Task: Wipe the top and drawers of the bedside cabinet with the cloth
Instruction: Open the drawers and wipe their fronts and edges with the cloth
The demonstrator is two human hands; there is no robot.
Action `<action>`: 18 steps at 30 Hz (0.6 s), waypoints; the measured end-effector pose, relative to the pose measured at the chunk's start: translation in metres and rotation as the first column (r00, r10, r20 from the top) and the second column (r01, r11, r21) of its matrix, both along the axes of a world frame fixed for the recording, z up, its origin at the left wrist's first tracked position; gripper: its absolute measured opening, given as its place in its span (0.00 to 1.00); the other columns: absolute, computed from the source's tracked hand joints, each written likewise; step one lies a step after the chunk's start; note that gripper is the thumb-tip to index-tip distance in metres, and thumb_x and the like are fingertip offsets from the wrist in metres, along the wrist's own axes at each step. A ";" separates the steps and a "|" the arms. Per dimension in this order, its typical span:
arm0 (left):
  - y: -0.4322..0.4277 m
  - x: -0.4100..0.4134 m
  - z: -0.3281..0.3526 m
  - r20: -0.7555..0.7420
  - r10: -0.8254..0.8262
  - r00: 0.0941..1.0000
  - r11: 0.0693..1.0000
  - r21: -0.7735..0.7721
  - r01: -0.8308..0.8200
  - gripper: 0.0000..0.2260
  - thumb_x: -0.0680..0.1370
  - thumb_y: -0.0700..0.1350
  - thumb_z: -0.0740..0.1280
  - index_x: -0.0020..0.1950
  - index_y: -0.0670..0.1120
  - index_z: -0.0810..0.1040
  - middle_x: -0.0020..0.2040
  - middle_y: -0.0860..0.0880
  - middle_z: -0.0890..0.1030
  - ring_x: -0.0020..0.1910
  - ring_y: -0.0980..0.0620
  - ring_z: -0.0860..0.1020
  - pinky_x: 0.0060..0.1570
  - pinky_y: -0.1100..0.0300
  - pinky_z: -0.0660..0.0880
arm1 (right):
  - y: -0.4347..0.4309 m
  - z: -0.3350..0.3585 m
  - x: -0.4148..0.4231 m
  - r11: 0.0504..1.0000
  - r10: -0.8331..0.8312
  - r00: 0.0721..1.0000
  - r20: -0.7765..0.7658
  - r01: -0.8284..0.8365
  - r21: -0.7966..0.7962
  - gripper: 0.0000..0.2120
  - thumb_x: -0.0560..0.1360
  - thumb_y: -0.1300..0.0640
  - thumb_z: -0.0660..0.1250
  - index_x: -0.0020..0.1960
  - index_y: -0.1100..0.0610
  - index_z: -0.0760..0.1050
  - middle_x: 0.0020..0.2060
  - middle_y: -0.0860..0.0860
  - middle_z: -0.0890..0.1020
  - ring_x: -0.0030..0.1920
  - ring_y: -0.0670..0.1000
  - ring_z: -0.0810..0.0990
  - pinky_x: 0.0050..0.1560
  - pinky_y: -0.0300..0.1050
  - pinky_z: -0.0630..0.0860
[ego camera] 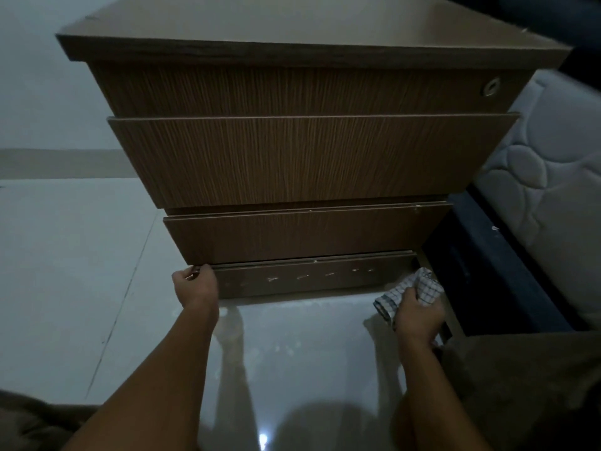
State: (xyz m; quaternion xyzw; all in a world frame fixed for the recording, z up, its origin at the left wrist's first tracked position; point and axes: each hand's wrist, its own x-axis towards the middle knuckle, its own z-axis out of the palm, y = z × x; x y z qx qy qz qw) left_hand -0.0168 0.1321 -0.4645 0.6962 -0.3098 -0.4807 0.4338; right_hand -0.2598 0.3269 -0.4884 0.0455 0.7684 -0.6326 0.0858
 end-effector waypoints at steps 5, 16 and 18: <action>0.002 0.002 0.002 -0.022 -0.006 1.000 1.000 0.026 0.007 0.08 0.78 0.41 0.64 0.55 0.46 0.67 0.52 0.44 0.72 0.50 0.45 0.71 0.49 0.56 0.69 | -0.001 -0.001 -0.002 0.998 0.051 0.998 -0.023 -0.051 0.034 0.16 0.77 0.63 0.65 0.64 0.61 0.75 0.59 0.56 0.80 0.58 0.52 0.78 0.58 0.42 0.69; 0.014 0.007 0.003 -0.015 0.012 1.000 0.998 0.064 -0.011 0.17 0.79 0.42 0.66 0.66 0.42 0.69 0.64 0.39 0.74 0.60 0.40 0.74 0.55 0.54 0.72 | 0.001 0.018 -0.017 0.854 0.316 0.897 -0.308 -0.128 0.504 0.23 0.74 0.66 0.66 0.68 0.55 0.72 0.66 0.51 0.73 0.57 0.55 0.77 0.53 0.46 0.73; 0.017 0.008 0.002 -0.009 0.014 1.000 0.998 0.060 -0.014 0.17 0.79 0.43 0.66 0.66 0.42 0.69 0.64 0.39 0.74 0.60 0.40 0.73 0.53 0.54 0.71 | -0.003 0.024 -0.021 0.813 0.364 0.889 -0.277 -0.159 0.560 0.24 0.74 0.65 0.66 0.69 0.53 0.71 0.66 0.50 0.72 0.57 0.55 0.77 0.54 0.49 0.75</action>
